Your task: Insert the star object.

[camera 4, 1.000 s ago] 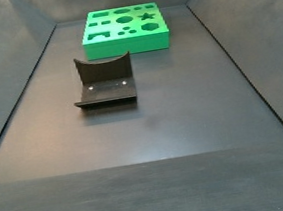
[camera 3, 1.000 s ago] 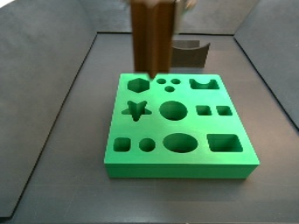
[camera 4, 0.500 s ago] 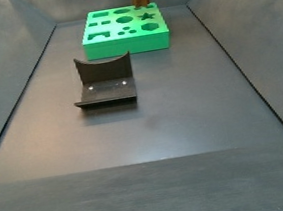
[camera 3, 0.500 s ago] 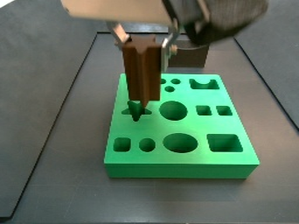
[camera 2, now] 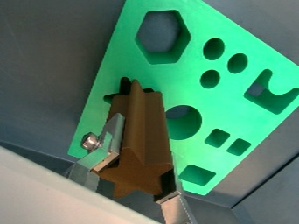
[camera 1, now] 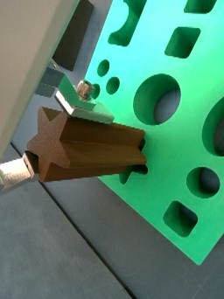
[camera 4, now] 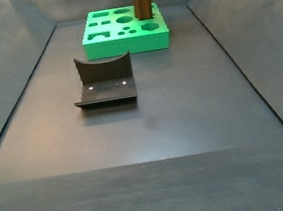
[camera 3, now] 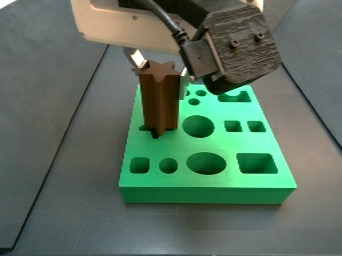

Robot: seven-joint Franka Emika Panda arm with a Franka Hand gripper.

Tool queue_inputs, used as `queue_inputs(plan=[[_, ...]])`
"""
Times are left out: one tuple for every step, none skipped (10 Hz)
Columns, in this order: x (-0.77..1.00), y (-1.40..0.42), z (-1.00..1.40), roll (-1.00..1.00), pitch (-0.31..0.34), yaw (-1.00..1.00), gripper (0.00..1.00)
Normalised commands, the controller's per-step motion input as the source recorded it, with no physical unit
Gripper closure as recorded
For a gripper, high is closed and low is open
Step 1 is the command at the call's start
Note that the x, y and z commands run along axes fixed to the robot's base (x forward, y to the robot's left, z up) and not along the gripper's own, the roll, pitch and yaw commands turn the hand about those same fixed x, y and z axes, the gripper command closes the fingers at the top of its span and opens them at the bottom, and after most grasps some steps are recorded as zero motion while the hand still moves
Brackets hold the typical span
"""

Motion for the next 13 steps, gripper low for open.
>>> queue_inputs(plan=[[-0.23,-0.05,-0.02,0.0,-0.089,0.0,1.0],[-0.23,-0.08,-0.03,0.0,-0.09,0.0,1.0],[-0.16,-0.03,-0.1,0.0,-0.064,0.0,1.0],[0.05,-0.05,-0.33,0.0,0.0,0.0,1.0],[0.27,-0.05,-0.49,0.0,0.004,0.0,1.0],[0.32,-0.03,-0.52,0.0,0.009,0.0,1.0],[0.27,-0.02,-0.56,0.0,0.0,0.0,1.0],[0.05,0.0,-0.71,0.04,-0.034,0.0,1.0],[0.0,-0.01,-0.84,0.14,-0.069,0.01,1.0],[-0.11,-0.01,-0.82,0.17,-0.06,0.09,1.0],[-0.03,0.0,-0.74,0.06,-0.036,0.11,1.0],[0.0,0.0,-0.7,0.0,-0.01,0.1,1.0],[0.0,0.0,-0.7,0.0,0.0,0.11,1.0]])
